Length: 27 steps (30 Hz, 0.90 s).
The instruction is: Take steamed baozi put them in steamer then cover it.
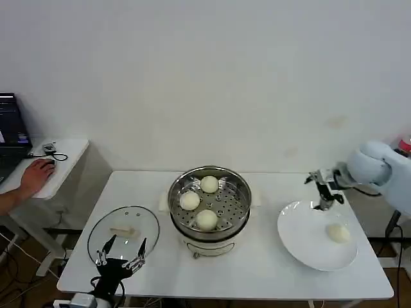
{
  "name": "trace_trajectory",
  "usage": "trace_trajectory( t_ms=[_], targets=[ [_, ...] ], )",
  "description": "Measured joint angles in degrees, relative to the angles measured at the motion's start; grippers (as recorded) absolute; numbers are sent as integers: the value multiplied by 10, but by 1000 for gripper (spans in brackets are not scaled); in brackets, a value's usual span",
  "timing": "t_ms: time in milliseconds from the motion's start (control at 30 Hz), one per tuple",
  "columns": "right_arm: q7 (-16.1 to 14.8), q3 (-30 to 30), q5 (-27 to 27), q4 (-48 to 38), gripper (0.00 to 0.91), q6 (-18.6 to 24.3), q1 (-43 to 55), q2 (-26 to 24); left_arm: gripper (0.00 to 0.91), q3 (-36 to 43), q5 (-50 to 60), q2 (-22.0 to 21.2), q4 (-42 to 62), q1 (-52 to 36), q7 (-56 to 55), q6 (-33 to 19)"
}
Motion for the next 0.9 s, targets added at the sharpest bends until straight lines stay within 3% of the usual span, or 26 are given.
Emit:
trace_trajectory(
  t_ms=[400,900],
  targets=[
    [-7,149,-50,-103,907,25,-172,4,907,0,3,-2,10,-1,0,0],
    [-10,223,-91,-201,907,44,-254,65,907,-3,2,-5,16,-2,-1,0]
  ],
)
